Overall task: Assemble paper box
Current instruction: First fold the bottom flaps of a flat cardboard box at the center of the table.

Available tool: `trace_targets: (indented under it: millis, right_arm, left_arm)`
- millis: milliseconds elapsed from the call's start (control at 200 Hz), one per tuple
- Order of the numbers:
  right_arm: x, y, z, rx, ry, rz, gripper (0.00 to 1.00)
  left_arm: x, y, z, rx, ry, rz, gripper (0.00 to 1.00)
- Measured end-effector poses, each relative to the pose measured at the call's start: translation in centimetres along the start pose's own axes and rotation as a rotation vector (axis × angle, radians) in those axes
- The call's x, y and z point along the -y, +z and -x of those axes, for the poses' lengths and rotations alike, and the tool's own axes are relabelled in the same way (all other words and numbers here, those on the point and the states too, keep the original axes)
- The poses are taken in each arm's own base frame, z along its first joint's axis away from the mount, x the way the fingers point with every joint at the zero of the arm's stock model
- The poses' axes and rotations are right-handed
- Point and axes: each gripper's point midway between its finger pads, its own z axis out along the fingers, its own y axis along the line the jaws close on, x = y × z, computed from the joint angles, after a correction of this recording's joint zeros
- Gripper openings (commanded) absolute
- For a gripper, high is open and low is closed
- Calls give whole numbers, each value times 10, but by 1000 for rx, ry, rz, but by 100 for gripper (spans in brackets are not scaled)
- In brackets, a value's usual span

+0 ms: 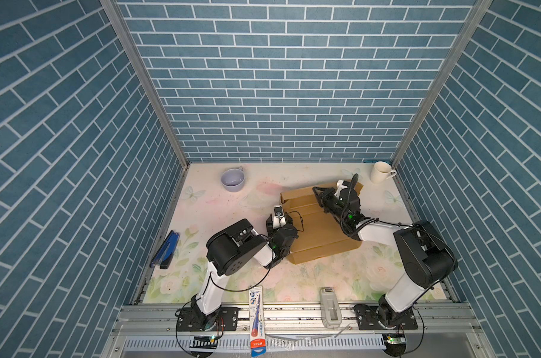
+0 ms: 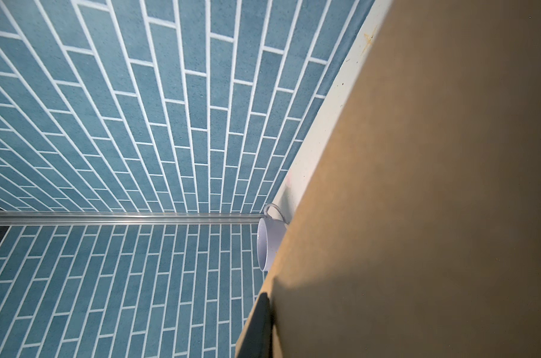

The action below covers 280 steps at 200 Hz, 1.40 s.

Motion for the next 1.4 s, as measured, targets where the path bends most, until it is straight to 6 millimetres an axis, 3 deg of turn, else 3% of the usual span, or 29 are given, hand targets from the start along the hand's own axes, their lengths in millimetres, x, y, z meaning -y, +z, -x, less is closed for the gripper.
trace_targets:
  millis: [720,1400]
  right_arm:
    - [1,1,0,3,-1,5,12]
    - [1,2,0,4,-2,8,12]
  left_arm:
    - [-9,5,-7,-65,-105,-70,65]
    - [11,16,16,-49,-170,-140,55]
